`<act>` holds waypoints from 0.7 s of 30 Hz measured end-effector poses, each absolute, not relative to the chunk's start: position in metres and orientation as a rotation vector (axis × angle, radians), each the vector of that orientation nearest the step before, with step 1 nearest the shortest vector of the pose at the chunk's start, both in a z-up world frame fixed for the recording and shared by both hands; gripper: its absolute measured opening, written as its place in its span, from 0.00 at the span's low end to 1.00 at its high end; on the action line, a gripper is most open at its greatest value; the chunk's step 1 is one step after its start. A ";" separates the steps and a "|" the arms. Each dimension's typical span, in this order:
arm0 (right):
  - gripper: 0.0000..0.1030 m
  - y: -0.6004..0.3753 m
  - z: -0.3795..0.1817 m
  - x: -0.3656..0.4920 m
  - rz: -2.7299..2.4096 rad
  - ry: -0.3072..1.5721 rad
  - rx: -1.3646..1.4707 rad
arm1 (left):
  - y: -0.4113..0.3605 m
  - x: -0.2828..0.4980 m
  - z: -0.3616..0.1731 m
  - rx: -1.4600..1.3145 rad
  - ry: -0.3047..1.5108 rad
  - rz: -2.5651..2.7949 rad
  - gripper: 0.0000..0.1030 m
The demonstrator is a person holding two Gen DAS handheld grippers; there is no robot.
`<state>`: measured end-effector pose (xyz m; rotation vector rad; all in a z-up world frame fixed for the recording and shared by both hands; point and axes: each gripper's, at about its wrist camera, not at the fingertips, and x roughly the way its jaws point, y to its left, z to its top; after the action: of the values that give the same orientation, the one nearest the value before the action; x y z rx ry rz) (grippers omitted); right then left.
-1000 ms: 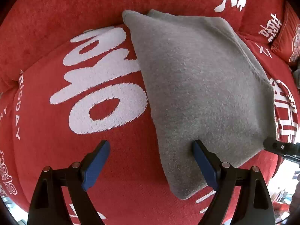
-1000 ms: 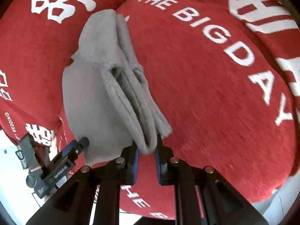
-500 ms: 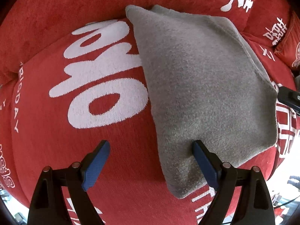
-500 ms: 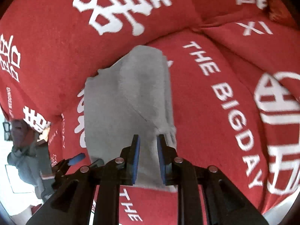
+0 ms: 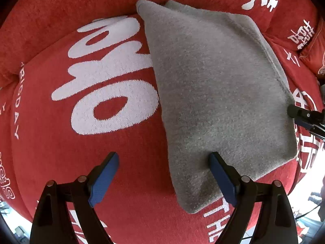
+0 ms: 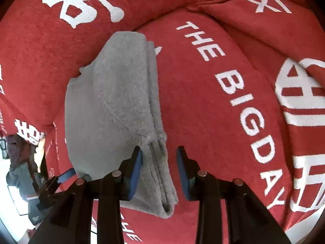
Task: Fold small clothes
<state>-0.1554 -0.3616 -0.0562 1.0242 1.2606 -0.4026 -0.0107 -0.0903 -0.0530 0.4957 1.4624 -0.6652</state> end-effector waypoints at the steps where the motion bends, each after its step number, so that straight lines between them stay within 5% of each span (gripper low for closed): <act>1: 0.38 -0.363 -0.056 -0.157 -0.407 1.258 1.033 | -0.091 -0.011 -0.053 0.496 1.463 -0.664 0.88; 21: 0.45 -0.376 -0.044 -0.180 -0.389 1.184 1.188 | -0.108 -0.007 -0.061 0.515 1.468 -0.681 0.88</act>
<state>-0.1802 -0.3763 -0.0442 1.1876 1.1841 -0.3892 -0.0069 -0.1075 -0.0609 0.5154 1.4685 -0.6809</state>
